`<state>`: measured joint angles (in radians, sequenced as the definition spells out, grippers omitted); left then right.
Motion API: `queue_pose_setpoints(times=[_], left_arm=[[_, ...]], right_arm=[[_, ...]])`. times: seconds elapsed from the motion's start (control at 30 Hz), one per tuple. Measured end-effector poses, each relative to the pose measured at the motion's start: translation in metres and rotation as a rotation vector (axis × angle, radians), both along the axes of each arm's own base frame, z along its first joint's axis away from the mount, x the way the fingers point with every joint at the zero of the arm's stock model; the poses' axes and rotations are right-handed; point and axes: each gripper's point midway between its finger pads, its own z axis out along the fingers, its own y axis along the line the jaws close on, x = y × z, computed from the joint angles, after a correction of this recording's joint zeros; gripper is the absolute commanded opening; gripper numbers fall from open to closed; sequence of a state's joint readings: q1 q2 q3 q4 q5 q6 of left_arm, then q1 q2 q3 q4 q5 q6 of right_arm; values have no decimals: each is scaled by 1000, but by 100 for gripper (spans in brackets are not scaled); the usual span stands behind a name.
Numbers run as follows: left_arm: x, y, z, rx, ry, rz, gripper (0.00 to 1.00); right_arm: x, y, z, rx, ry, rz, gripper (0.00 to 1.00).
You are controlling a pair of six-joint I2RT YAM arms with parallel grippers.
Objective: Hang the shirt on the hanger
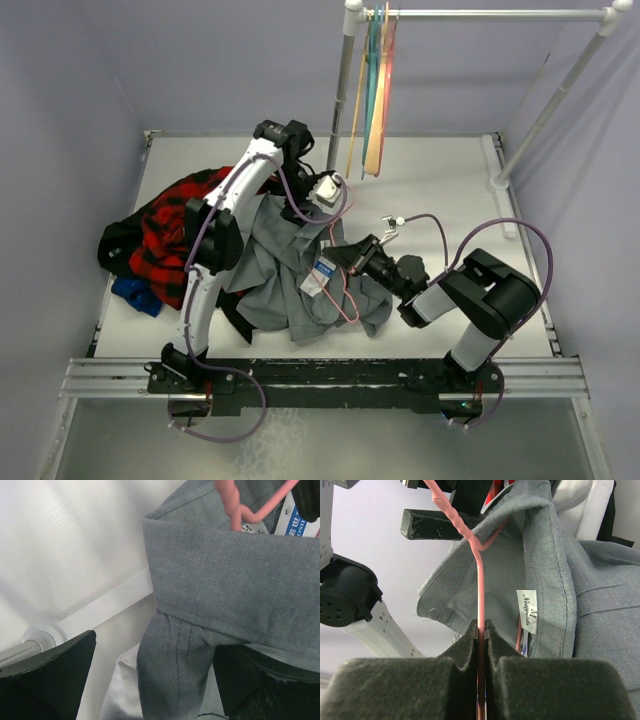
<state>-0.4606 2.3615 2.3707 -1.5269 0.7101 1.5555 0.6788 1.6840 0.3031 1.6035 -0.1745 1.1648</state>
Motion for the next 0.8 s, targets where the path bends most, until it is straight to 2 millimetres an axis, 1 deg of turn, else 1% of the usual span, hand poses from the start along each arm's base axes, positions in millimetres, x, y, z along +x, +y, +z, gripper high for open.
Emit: queue_pose_setpoints(times=[0.03, 0.07, 0.1, 0.13, 0.17, 0.2, 0.23, 0.33, 0.43, 0.7, 0.73, 0.77, 0.8], left_arm=[[0, 0, 0, -2, 0, 0, 86], [0, 0, 1, -3, 2, 1, 75], [0, 0, 1, -3, 2, 1, 56], [-1, 0, 0, -3, 4, 0, 34], [-4, 2, -1, -4, 12, -5, 13], [-10, 4, -2, 1, 26, -10, 5], [-16, 7, -2, 6, 39, -14, 0], [-28, 14, 6, 12, 31, -38, 0], [-36, 18, 22, -3, 4, -40, 0], [-62, 27, 77, -89, -57, -8, 0], [-64, 27, 83, -98, -61, 1, 0], [-65, 28, 89, -106, -67, 10, 0], [-66, 29, 94, -113, -73, 20, 0]], right_arm=[[0, 0, 0, -1, -2, 0, 0], [0, 0, 0, -1, -3, 0, 0], [0, 0, 0, -2, -4, -1, 0], [0, 0, 1, -3, -7, -2, 0], [0, 0, 1, -3, -6, -3, 0], [1, -1, 0, -3, -7, -7, 0], [2, -1, 0, -5, -7, -13, 0], [4, -7, -1, -10, -9, -39, 0], [0, -7, 11, 8, -46, -31, 0], [-10, -3, 38, 48, -124, 6, 0], [-11, -2, 41, 54, -132, 12, 5], [-11, -1, 46, 62, -144, 19, 18], [-12, 0, 50, 69, -155, 25, 33]])
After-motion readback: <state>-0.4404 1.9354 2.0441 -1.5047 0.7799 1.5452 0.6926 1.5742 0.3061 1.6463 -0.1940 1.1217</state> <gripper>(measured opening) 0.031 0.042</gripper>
